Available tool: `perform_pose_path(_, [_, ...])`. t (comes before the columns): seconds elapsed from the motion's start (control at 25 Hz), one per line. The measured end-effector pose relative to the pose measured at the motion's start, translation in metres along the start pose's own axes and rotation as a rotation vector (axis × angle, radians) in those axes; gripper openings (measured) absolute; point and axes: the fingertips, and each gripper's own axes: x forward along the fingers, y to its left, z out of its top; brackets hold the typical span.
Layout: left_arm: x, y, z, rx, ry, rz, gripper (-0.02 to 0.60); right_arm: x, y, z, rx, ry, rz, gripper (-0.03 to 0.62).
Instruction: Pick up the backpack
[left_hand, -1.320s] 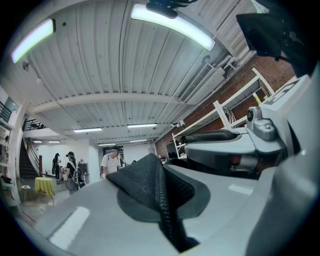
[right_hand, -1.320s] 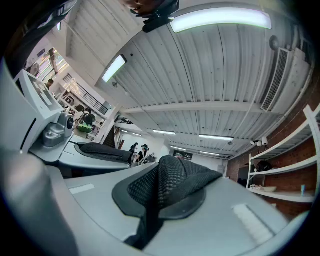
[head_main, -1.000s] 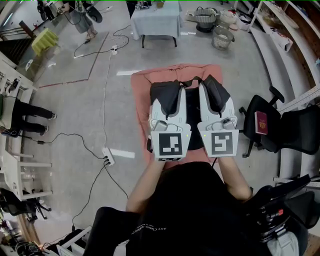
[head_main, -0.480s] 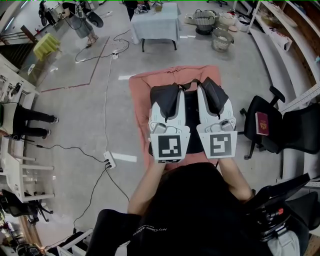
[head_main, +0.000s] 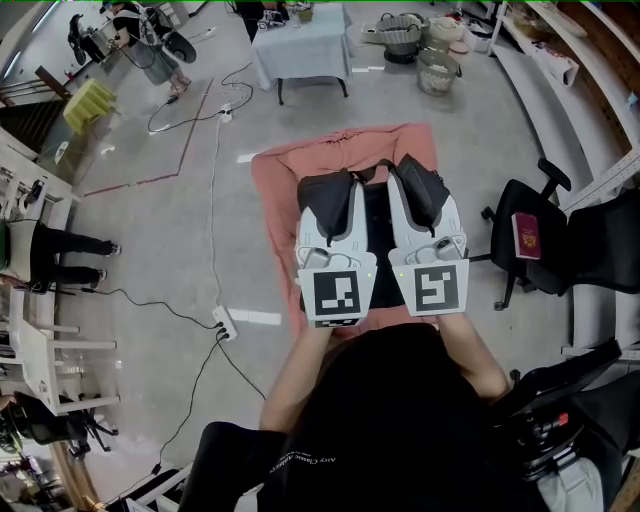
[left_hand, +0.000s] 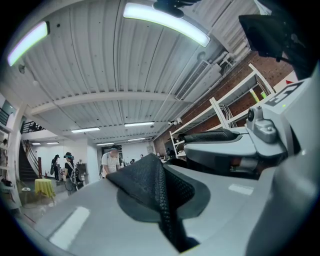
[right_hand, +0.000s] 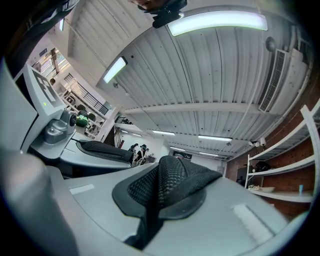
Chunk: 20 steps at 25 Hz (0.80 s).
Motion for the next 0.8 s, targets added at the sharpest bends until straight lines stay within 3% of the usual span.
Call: perform_pose_path(0.8, [0.006,-0.008,-0.012,0.0,0.031,-0.032,0.015,-0.001,-0.001,-0.012,-0.004,0.027,0.007,0.025])
